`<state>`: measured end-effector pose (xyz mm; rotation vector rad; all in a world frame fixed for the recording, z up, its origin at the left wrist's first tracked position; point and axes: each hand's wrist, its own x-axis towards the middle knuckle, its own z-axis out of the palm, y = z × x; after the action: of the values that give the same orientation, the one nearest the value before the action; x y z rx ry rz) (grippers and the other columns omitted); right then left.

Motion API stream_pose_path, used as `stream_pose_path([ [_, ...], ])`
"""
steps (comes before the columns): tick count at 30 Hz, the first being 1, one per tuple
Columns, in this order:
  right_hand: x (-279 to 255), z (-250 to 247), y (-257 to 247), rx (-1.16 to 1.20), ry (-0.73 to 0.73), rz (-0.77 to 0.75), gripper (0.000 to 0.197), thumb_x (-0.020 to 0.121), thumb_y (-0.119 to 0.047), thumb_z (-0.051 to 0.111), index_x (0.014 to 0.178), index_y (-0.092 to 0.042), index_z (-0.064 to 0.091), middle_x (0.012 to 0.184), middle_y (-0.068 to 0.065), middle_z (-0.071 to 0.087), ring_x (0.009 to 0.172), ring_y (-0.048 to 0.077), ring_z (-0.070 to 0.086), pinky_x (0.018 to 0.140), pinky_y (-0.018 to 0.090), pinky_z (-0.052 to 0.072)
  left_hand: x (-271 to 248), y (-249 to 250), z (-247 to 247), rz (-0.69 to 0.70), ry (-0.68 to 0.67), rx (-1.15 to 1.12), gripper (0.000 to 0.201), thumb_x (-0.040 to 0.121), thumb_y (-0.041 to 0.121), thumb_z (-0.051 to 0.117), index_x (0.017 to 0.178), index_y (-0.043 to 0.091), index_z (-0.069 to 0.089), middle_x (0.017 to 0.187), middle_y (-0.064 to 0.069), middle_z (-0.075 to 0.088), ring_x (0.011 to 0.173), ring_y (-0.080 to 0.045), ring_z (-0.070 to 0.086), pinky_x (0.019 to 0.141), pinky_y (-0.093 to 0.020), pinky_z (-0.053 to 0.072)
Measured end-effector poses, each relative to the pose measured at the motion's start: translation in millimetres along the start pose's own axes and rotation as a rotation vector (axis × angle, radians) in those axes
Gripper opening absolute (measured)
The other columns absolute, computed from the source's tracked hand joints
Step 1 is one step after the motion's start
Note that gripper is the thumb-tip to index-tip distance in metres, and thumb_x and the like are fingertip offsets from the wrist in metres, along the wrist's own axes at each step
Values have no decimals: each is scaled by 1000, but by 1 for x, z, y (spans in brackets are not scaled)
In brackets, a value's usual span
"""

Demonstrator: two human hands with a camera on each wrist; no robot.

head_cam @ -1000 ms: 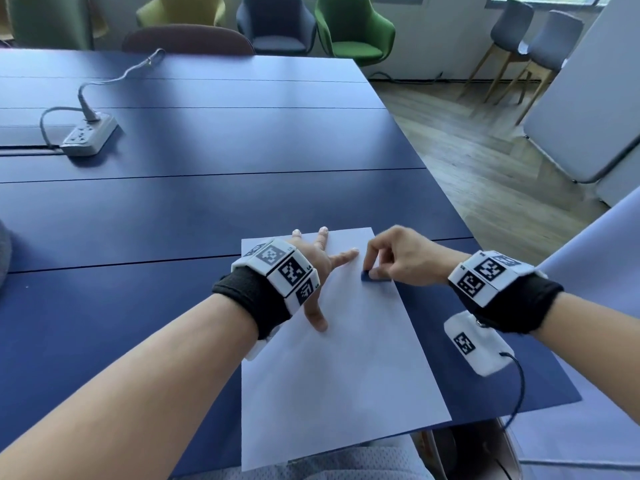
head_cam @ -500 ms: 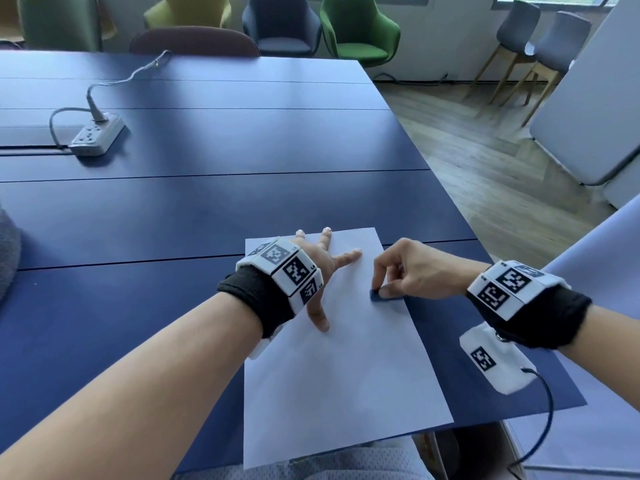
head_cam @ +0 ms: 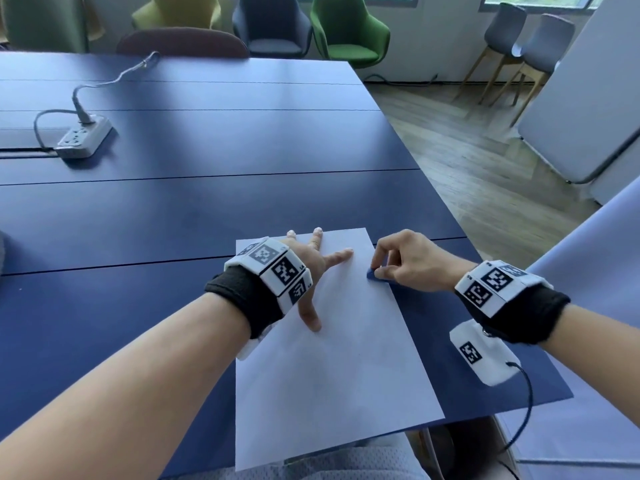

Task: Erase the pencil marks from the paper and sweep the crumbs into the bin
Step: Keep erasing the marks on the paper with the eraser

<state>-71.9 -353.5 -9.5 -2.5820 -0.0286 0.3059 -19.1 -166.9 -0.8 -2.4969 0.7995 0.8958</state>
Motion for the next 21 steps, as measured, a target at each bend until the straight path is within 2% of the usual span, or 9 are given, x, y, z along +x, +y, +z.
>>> stream_pose_path([
  [5,-20,9,-10,12,-244,-48,2,83,-18,70,82,-20,70,62,-9,58,52,1,51,53,13,39,-3,0,-1,-2,7,6,138,57,64,83,140,54,-27,157,-3,-32,146,-46,-8,105,-67,27],
  [8,-7,4,-8,20,-91,-32,3,82,-15,70,81,-17,70,62,-8,58,52,0,52,54,11,38,-3,0,-1,-3,10,21,138,57,65,82,140,54,-28,158,-4,-31,145,-47,-7,105,-67,28],
  [10,-7,6,-6,48,-23,-16,2,81,-14,71,80,-16,71,62,-7,57,54,2,51,57,15,40,-2,1,-1,-1,11,24,138,57,66,82,139,54,-29,158,-4,-31,145,-47,-8,104,-67,28],
  [11,-11,8,-7,62,-56,-25,2,81,-14,71,81,-16,71,62,-6,58,53,3,51,56,15,40,-1,0,-1,1,12,23,139,57,66,82,139,54,-29,157,-4,-31,145,-47,-8,105,-67,27],
  [14,-25,11,-15,7,-301,-65,3,81,-16,72,81,-19,72,62,-8,58,51,1,48,51,11,37,-2,0,-1,-1,11,15,139,57,65,82,141,53,-28,157,-3,-32,146,-46,-9,107,-65,26],
  [15,-24,10,-18,-29,-318,-77,4,81,-17,72,81,-20,72,63,-8,58,50,1,47,50,10,37,-2,0,-1,0,9,11,138,57,65,82,141,53,-28,157,-3,-32,146,-46,-9,107,-65,26],
  [19,-4,5,-15,15,-100,-60,7,82,-11,70,80,-18,71,64,-5,59,54,4,51,58,18,41,-2,-2,0,12,17,9,138,56,66,82,141,55,-26,157,-3,-31,146,-47,-8,104,-68,29],
  [21,-9,7,-14,15,-160,-73,6,81,-14,72,80,-19,71,64,-3,59,54,5,50,57,18,41,-1,-2,0,13,19,10,138,56,66,82,141,54,-26,157,-3,-32,146,-46,-9,105,-68,28],
])
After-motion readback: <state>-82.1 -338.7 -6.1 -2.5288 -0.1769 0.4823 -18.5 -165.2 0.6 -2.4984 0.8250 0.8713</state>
